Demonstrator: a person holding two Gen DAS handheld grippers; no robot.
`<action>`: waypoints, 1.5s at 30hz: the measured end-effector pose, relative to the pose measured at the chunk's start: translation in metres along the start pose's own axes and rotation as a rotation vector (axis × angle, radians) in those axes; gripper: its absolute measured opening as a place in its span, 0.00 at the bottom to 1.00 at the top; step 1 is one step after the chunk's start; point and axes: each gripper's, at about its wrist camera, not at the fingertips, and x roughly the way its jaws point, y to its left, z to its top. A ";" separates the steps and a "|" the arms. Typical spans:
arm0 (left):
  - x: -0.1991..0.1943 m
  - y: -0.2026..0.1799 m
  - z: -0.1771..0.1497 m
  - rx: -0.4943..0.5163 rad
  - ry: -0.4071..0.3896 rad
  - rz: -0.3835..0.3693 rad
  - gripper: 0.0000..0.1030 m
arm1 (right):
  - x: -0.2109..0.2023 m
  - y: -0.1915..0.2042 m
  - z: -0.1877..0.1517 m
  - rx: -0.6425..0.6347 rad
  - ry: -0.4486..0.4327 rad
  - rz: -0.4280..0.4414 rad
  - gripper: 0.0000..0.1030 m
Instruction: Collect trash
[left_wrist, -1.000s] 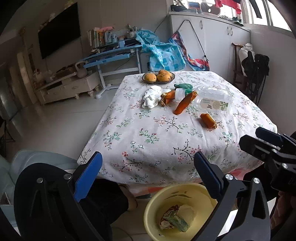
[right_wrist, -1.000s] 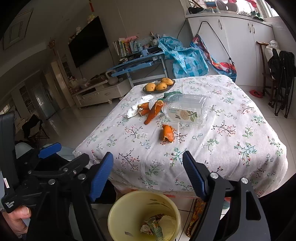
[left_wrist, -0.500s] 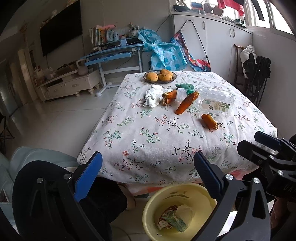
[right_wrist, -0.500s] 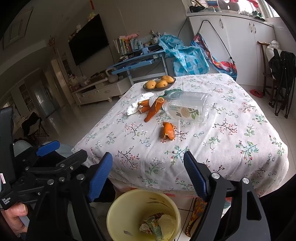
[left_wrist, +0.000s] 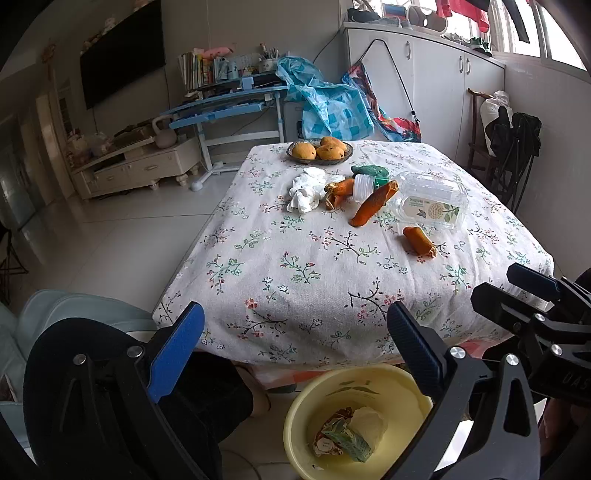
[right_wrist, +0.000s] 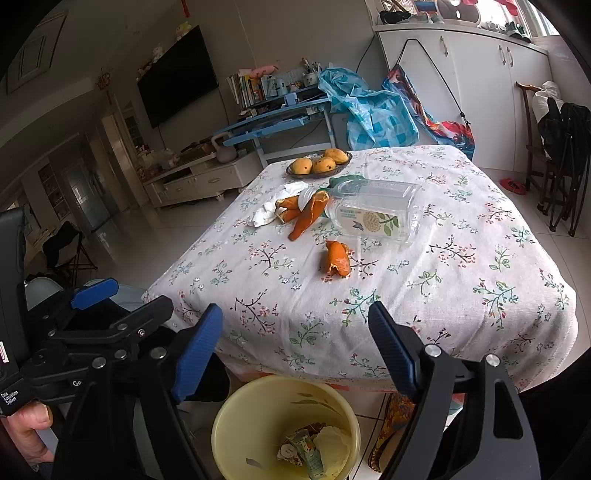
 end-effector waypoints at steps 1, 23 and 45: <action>0.000 0.000 0.000 0.000 0.000 0.000 0.93 | 0.000 0.000 0.000 0.000 0.000 0.000 0.76; 0.001 0.000 0.000 -0.003 0.002 -0.003 0.93 | 0.005 0.003 -0.001 -0.023 0.010 0.002 0.79; 0.000 -0.006 -0.004 -0.028 0.010 -0.014 0.93 | 0.008 0.004 0.000 -0.032 0.022 0.000 0.79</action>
